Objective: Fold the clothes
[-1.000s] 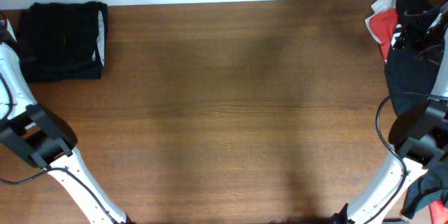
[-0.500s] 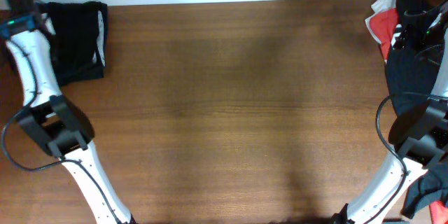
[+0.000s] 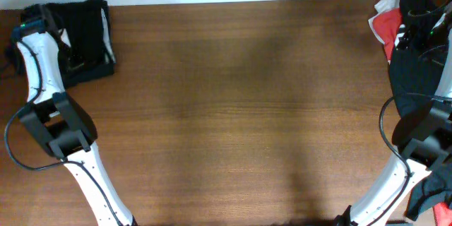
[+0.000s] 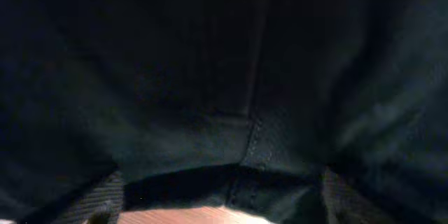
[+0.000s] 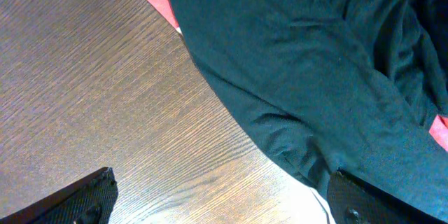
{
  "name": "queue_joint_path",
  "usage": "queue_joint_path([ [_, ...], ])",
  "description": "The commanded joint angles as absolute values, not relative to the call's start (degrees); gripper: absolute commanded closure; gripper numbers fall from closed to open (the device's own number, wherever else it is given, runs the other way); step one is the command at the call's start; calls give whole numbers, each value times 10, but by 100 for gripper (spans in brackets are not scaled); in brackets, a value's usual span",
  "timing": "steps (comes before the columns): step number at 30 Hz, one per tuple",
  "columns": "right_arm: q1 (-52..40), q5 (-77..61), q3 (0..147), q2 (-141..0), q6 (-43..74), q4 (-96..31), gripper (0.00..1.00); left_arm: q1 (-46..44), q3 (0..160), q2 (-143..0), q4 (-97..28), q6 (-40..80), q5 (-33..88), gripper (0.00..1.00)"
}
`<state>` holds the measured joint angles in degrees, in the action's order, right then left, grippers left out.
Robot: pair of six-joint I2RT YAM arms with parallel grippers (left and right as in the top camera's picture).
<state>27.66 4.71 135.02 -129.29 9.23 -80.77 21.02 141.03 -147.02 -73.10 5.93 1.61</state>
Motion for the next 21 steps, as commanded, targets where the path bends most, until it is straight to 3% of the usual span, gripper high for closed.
queue_joint_path([
  [1, 274, 52, 1360, -1285, 95, -808, 1, 160, 1427, -1388, -764, 77, 77, 7],
  [13, 274, 50, 1360, -1286, 94, -806, 1, 46, 1409, -1091, -967, 66, 77, 7],
  [17, 274, 50, 1360, -1286, 94, -806, 1, -64, 1227, -926, -966, 66, 24, 6],
  [18, 274, 50, 1360, -1286, 94, -806, 1, -89, 1159, -888, -967, 66, 1, 1],
  [21, 274, 50, 1360, -1286, 95, -806, 1, -101, 1122, -872, -967, 66, 13, 1],
])
